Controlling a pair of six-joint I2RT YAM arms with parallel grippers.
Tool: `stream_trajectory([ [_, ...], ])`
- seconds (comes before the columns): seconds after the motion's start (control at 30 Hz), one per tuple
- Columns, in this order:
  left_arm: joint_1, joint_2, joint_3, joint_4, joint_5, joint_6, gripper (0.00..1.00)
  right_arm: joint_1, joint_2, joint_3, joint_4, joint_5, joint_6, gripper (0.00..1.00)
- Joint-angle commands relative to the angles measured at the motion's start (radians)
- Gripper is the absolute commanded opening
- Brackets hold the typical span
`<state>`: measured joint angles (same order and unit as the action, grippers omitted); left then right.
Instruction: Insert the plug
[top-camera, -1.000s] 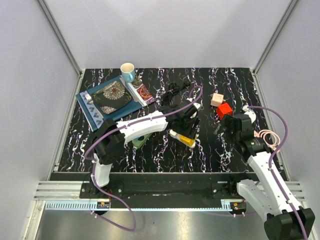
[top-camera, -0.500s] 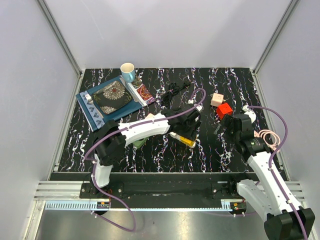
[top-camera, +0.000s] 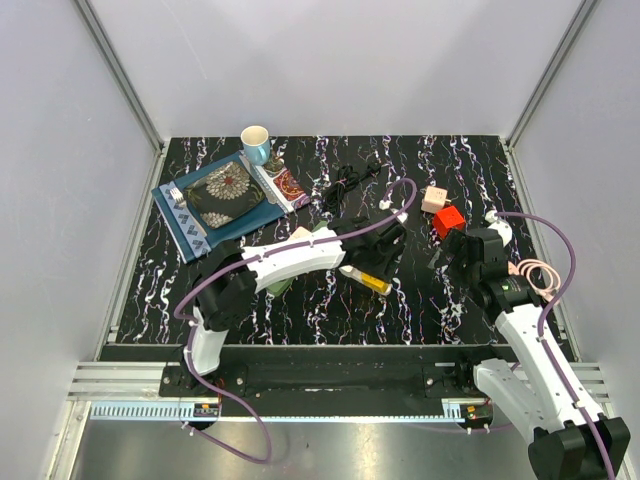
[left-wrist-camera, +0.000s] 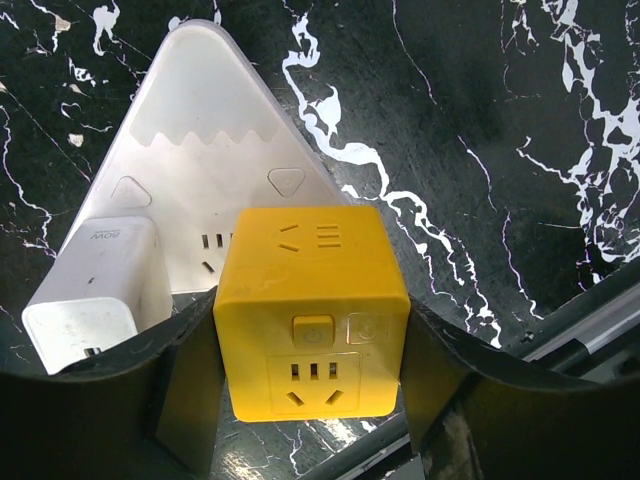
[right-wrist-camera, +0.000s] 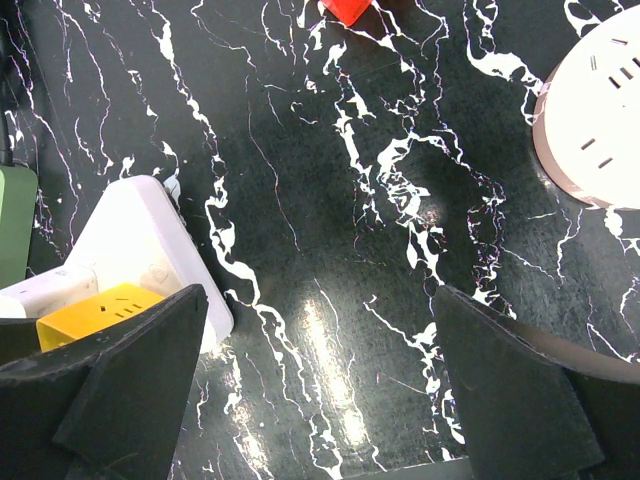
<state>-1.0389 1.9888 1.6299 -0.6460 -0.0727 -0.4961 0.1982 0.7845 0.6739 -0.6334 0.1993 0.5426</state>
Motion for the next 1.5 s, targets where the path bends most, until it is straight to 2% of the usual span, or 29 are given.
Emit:
stream_trajectory([
  [0.0,-0.006,0.051,0.035,-0.095,-0.032,-0.032,0.00,0.010,-0.017,0.006,0.012,0.032,-0.018,1.00],
  [0.3,-0.006,0.077,0.053,-0.195,-0.157,-0.048,0.00,0.014,-0.019,0.004,0.012,0.031,-0.018,1.00],
  [0.53,-0.007,0.056,0.004,-0.222,-0.256,-0.076,0.00,0.015,-0.010,0.000,0.012,0.015,-0.013,1.00],
  [0.8,-0.006,0.038,-0.002,-0.215,-0.282,-0.053,0.00,0.015,-0.004,-0.004,0.024,-0.009,-0.027,1.00],
  [1.23,-0.001,-0.044,-0.008,-0.176,-0.306,-0.084,0.00,0.015,-0.002,-0.033,0.116,-0.222,-0.063,1.00],
  [1.47,0.005,-0.054,-0.048,-0.179,-0.317,-0.124,0.00,0.015,-0.013,-0.045,0.121,-0.238,-0.067,1.00],
])
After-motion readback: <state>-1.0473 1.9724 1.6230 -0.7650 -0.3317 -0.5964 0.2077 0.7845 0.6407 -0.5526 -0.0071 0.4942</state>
